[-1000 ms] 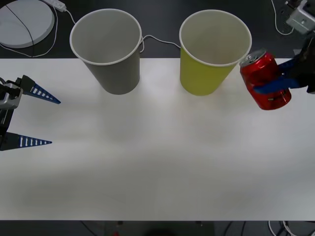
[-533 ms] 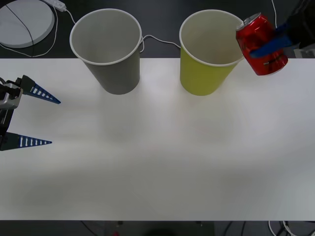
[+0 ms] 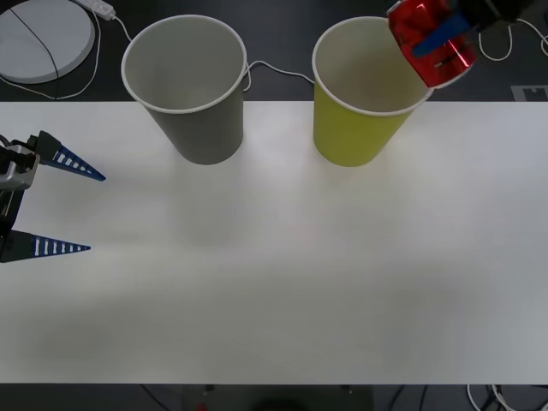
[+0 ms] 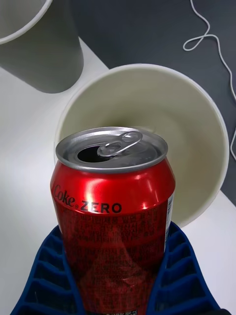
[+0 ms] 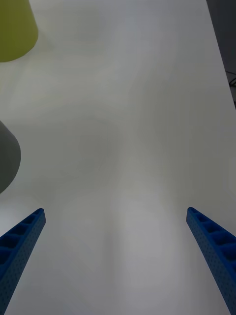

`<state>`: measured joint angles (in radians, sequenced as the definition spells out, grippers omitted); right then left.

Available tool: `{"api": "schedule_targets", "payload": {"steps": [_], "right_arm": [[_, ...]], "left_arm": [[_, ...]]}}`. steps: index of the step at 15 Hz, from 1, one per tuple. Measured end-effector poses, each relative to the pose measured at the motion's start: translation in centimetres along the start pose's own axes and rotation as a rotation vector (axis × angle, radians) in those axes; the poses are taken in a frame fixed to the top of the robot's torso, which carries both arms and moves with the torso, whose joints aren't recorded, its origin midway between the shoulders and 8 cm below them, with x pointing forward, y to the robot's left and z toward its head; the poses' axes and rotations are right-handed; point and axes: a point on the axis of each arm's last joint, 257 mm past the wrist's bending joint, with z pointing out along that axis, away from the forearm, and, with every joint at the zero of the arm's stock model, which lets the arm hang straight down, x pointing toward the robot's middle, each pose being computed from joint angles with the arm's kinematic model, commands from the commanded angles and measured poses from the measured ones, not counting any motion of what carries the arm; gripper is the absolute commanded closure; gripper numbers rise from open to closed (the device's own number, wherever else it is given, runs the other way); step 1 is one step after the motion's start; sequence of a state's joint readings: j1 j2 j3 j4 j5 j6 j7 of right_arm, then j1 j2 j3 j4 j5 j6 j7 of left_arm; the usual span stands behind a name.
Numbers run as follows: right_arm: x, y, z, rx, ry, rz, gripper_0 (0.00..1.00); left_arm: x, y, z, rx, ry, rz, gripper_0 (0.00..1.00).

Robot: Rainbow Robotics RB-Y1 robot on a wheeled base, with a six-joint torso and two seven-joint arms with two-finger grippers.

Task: Put the can into the green bin and the plastic bottle into the gray bin

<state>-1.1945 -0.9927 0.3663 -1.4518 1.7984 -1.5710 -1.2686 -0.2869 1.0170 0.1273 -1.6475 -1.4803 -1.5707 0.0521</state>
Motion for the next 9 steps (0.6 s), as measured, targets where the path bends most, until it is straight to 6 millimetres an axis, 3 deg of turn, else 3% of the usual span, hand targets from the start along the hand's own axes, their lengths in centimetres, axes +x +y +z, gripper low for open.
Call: {"api": "schedule_targets", "payload": {"steps": [8, 9], "right_arm": [[-1.7, -1.5, 2.9, 0.034, 0.071, -0.025, 1.00], [-1.8, -1.6, 3.0, 0.037, 0.072, -0.030, 0.95]], "left_arm": [[0.0, 0.0, 0.0, 0.000, 0.000, 0.000, 0.00], [0.0, 0.0, 0.0, 0.000, 0.000, 0.000, 0.00]]}}
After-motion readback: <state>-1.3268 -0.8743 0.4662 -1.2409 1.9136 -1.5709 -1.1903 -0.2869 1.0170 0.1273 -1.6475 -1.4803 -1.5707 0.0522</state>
